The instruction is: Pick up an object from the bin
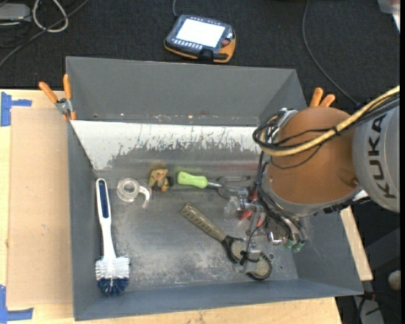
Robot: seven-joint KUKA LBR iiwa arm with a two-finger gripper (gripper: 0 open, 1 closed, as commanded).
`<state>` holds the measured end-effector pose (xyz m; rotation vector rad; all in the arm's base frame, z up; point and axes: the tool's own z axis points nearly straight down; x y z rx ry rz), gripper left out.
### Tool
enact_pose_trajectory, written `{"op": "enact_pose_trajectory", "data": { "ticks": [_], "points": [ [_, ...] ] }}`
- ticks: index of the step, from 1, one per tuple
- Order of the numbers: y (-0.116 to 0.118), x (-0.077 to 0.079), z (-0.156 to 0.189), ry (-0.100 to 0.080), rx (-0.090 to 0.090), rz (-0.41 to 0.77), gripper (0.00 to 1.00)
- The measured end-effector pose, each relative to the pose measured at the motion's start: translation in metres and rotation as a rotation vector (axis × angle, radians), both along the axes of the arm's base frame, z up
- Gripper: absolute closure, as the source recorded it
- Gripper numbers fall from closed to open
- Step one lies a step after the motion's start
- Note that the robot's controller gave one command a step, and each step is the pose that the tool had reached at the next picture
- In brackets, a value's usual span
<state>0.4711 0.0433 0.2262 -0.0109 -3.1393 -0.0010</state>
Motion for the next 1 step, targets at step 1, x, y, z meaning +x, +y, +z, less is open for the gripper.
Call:
{"op": "enact_pose_trajectory", "data": {
  "ticks": [1],
  "points": [
    [0.0000,0.0000,0.0000,0.000,0.000,0.000,0.00]
  ]
}}
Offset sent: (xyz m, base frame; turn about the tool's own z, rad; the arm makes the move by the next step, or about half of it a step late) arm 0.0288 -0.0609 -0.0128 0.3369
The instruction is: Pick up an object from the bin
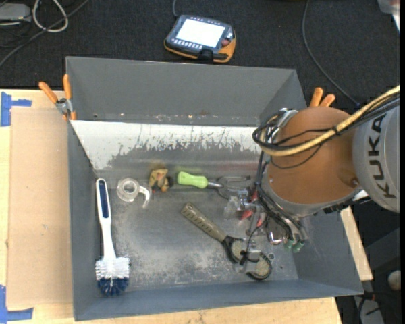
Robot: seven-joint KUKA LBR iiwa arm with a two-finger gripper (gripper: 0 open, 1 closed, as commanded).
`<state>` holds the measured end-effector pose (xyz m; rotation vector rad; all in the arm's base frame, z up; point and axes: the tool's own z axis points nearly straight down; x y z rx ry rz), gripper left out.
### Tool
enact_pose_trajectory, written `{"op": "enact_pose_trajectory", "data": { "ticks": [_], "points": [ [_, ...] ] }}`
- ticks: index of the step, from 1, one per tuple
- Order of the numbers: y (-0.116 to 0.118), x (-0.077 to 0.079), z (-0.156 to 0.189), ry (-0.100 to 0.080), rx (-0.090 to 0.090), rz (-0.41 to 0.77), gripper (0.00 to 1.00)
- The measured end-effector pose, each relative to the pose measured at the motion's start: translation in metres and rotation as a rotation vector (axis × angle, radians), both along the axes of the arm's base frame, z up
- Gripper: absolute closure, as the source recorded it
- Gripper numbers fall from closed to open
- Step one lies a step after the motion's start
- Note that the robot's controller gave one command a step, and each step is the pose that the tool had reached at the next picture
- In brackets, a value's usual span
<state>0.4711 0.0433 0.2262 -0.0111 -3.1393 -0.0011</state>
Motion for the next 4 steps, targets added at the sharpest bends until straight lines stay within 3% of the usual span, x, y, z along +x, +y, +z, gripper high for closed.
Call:
{"op": "enact_pose_trajectory", "data": {
  "ticks": [1,2,3,4],
  "points": [
    [-0.060,0.028,-0.013,-0.001,-0.002,-0.325,0.00],
    [0.032,0.010,-0.027,0.002,0.002,-0.232,0.00],
    [0.045,0.023,-0.072,0.002,-0.005,-0.555,0.00],
    [0.029,0.016,-0.051,0.000,-0.001,-0.130,0.00]
  ]
}}
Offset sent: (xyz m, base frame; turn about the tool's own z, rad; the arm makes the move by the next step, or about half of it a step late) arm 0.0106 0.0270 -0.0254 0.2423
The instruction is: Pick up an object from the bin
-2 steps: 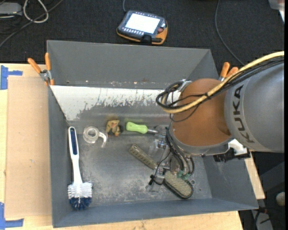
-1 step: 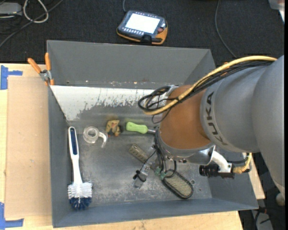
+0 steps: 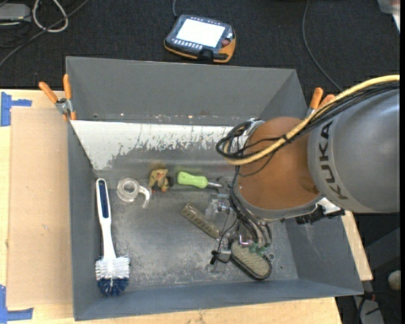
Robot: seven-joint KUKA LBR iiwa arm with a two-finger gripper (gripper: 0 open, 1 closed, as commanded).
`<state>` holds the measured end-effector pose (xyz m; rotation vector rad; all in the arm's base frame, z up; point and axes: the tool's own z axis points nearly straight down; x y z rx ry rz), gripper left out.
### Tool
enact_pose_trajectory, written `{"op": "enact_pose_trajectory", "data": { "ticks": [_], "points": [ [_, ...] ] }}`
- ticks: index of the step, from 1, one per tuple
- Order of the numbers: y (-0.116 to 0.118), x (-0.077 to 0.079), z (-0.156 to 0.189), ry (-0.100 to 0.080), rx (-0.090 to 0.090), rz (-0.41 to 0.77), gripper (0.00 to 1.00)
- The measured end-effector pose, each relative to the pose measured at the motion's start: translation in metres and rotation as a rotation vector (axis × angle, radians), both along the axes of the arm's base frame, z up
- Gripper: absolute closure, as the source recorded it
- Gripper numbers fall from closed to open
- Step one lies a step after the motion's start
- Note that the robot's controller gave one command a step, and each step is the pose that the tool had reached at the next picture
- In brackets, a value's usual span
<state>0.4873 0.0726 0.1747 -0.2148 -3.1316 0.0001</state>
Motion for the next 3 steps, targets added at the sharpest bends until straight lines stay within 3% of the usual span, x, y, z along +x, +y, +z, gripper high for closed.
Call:
{"op": "enact_pose_trajectory", "data": {
  "ticks": [1,2,3],
  "points": [
    [-0.026,0.008,-0.050,0.005,-0.003,-0.204,0.00],
    [-0.046,0.006,-0.038,-0.004,0.002,0.195,1.00],
    [-0.046,0.006,-0.038,-0.004,0.002,0.193,0.00]
  ]
}}
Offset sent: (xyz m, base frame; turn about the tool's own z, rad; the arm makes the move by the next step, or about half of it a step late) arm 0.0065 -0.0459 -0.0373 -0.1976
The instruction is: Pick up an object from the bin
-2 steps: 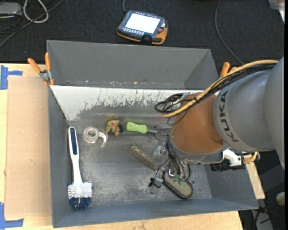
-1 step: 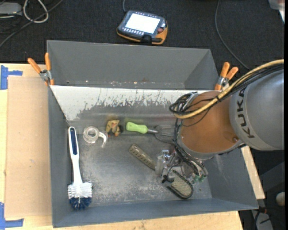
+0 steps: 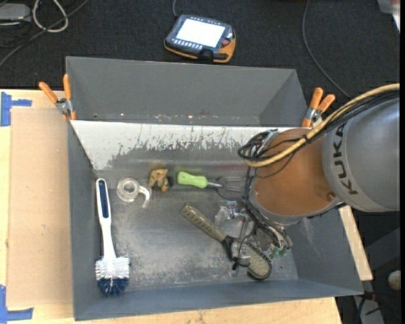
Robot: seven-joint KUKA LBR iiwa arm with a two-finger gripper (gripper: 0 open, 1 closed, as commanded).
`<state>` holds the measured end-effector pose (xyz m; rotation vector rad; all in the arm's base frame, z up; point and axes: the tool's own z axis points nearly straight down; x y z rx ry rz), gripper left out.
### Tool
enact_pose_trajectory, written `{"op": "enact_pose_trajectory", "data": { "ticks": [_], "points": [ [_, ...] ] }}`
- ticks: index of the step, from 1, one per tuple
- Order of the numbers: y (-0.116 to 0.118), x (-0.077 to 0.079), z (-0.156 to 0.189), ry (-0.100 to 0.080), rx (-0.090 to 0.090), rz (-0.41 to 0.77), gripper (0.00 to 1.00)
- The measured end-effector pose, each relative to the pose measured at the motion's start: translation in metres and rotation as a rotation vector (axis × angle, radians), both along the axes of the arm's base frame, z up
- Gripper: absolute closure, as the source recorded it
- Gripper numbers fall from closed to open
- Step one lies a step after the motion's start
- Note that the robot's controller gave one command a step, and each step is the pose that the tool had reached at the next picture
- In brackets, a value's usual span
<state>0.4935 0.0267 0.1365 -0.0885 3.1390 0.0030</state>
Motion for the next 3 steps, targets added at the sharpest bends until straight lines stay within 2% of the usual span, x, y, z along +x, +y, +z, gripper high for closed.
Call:
{"op": "enact_pose_trajectory", "data": {
  "ticks": [2,3],
  "points": [
    [0.000,0.000,0.000,0.000,0.000,-0.002,0.00],
    [-0.059,0.062,0.042,0.000,0.001,-0.470,0.00]
  ]
}}
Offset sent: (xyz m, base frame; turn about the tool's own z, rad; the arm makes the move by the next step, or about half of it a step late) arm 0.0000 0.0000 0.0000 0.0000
